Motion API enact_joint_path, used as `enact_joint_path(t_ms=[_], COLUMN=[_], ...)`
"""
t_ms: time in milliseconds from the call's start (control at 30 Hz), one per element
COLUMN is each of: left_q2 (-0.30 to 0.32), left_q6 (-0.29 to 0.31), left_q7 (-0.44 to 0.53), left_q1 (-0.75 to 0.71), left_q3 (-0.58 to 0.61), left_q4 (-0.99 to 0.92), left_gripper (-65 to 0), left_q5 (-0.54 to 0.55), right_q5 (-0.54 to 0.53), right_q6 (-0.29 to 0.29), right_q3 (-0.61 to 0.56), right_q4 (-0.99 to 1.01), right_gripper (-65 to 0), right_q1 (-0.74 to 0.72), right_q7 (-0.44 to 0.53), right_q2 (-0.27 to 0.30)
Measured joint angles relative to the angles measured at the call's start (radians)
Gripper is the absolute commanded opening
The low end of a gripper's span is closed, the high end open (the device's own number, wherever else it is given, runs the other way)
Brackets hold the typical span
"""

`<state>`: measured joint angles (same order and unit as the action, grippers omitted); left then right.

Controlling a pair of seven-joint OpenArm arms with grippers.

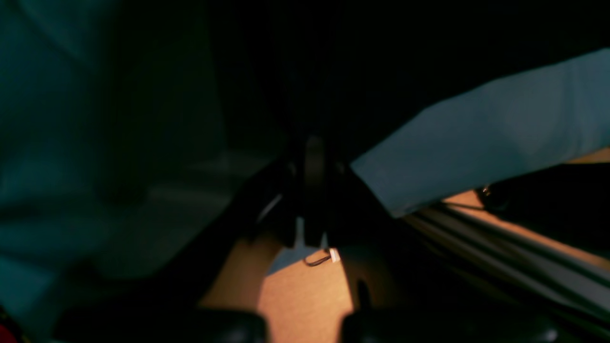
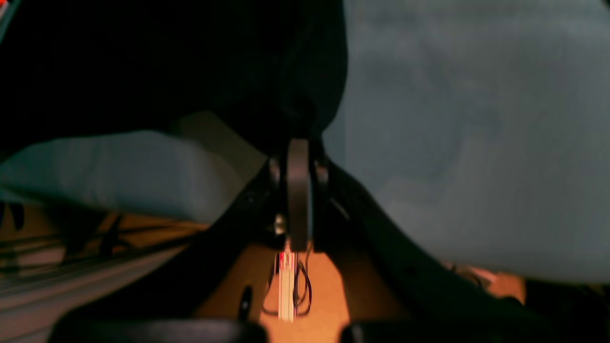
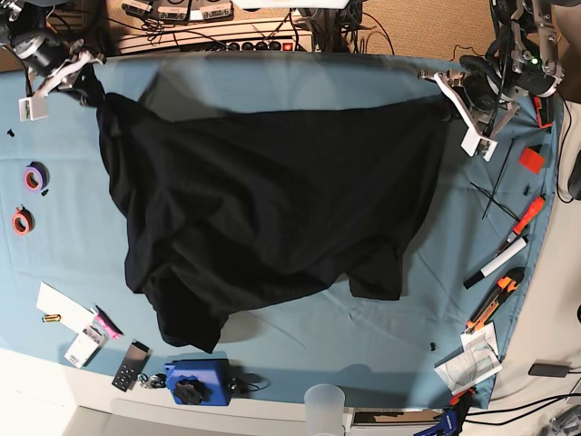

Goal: Layout the t-shirt on the table in an organized manner, then fold the t-shirt properly
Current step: 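Hold shirt corners with both grippers and pull them apart to flatten, then grasp the shirt hem corner with the left gripper and pull it outward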

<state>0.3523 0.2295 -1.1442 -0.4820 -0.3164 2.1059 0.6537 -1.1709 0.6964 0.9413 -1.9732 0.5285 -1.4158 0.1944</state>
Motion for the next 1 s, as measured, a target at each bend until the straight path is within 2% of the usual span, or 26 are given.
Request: enact_joint_path(t_ms=[133, 233, 333, 500, 600, 767, 1000], left_q2=[0.014, 0.023, 0.042, 0.058, 0.058, 0.058, 0.058], left_q6=[0.0, 0.0, 0.0, -0.012, -0.033, -0.034, -0.034], left_q7=[0.003, 0.042, 0.049, -0.022, -0.043, -0.05, -0.017], left_q1=[-0.005, -0.002, 0.0, -0.001, -0.01, -0.059, -0.066], left_q3=[0.0, 0.0, 0.0, -0.001, -0.001, -0.001, -0.001], left_q4=[0.0, 0.0, 0.0, 0.001, 0.003, 0.004, 0.004], left_gripper=[-65.0, -65.0, -65.0, -65.0, -65.0, -65.0, -65.0], left_q5=[-0.05, -0.082, -0.085, -0.085, -0.085, -0.085, -0.085], right_q5=[0.031, 0.035, 0.028, 0.024, -0.033, -0.039, -0.042], right_q6=[0.001, 0.001, 0.0, -0.002, -0.008, -0.007, -0.002], right_q3=[0.002, 0.038, 0.068, 0.08, 0.08, 0.08, 0.08], right_q4=[0.0, 0.0, 0.0, 0.0, 0.0, -0.002, -0.002], right_gripper=[-65.0, -65.0, -65.0, -65.0, -65.0, -65.0, -65.0], right_q1=[0.039, 0.025, 0.011, 0.02, 0.065, 0.14, 0.141], right_q7=[0.002, 0.0, 0.002, 0.002, 0.002, 0.002, 0.002], right_q2=[0.0, 0.001, 0.007, 0.008, 0.008, 0.005, -0.014])
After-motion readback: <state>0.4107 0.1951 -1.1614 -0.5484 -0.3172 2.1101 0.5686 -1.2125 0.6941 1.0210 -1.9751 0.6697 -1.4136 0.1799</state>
